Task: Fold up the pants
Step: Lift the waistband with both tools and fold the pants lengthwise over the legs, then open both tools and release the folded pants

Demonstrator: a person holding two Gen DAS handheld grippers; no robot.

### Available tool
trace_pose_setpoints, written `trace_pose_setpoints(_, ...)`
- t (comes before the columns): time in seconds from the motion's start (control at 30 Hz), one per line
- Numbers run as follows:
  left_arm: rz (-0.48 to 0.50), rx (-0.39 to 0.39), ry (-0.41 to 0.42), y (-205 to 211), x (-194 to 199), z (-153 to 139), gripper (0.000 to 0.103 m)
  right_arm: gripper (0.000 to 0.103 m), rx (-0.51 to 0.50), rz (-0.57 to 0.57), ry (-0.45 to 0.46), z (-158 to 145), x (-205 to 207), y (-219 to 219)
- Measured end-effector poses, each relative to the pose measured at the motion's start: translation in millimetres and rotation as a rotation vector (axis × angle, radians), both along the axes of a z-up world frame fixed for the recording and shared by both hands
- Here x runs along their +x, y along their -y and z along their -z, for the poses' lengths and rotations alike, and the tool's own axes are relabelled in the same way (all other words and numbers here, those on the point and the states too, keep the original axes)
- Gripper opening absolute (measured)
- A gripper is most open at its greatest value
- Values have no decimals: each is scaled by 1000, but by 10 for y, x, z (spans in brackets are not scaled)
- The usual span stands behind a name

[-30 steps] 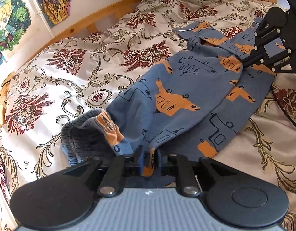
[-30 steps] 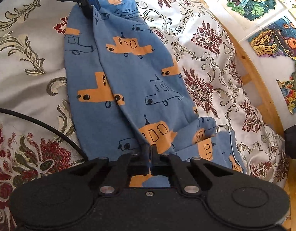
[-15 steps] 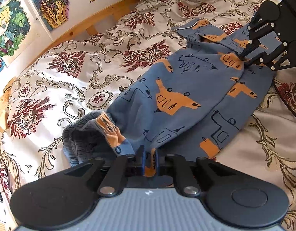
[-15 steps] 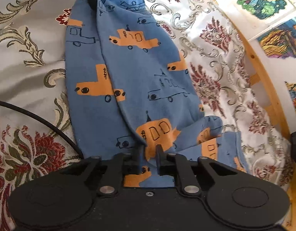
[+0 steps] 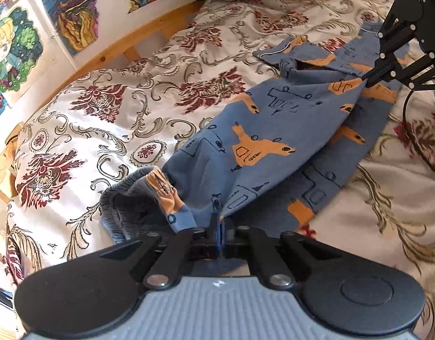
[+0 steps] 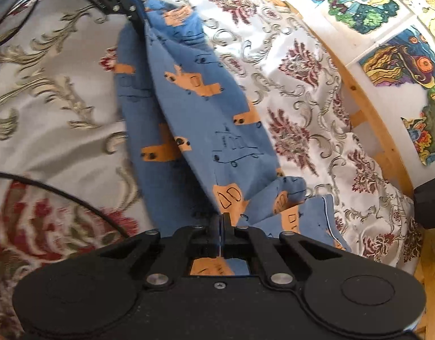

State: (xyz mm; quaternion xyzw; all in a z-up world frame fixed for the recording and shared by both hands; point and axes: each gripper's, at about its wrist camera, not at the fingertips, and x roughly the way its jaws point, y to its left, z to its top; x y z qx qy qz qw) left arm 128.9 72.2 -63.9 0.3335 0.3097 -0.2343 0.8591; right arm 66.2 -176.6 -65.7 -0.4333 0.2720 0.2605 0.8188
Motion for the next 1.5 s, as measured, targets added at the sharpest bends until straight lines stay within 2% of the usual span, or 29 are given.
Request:
trace_pose_setpoints(0.2,30,38,-26,-14,-72,37,1,0,12,18,-27,114,-112,-52)
trace_pose_setpoints(0.53,59,60,-69,-32,-111,74,1,0,29,23,-54,106,-160,-29)
trace_pose_setpoints(0.73,63,98,-97,-11,-50,163,1,0,40,54,-77,251,-93,-45)
trace_pose_setpoints(0.8,60,92,-106,-13,-30,178,2,1,55,76,-70,263,-85,-48)
trace_pose_setpoints(0.83,56,81,-113,-23,-16,172,2,5,69,88,-68,236,-92,-41)
trace_pose_setpoints(0.9,43,32,-133,-69,9,121,8,23,114,118,-68,112,-94,20)
trace_pose_setpoints(0.93,43,-4,-147,-93,15,81,12,40,150,145,-67,38,-94,69)
trace_pose_setpoints(0.97,47,-46,-162,-119,18,27,29,55,199,178,-69,-48,-85,145)
trace_pose_setpoints(1.0,52,-87,-169,-135,7,-25,52,61,255,216,-74,-146,-66,231)
trace_pose_setpoints(1.07,57,-164,-168,-134,-9,-130,68,83,370,316,-65,-323,-34,429)
trace_pose_setpoints(1.1,56,-207,-179,-110,-2,-187,69,88,431,369,-56,-398,-16,539)
trace_pose_setpoints(1.13,55,-244,-197,-71,11,-232,71,97,500,421,-48,-461,7,660)
trace_pose_setpoints(1.17,49,-284,-215,-17,31,-276,76,102,564,466,-42,-510,36,772)
trace_pose_setpoints(1.27,-4,-401,-228,222,54,-355,96,102,745,569,-41,-567,109,1119)
trace_pose_setpoints(1.33,-27,-483,-266,447,69,-357,97,102,804,617,-57,-555,149,1277)
trace_pose_setpoints(1.43,-39,-550,-311,869,110,-298,96,102,847,660,-81,-522,186,1476)
trace_pose_setpoints(1.5,-15,-592,-333,1166,133,-226,91,102,853,680,-88,-508,206,1569)
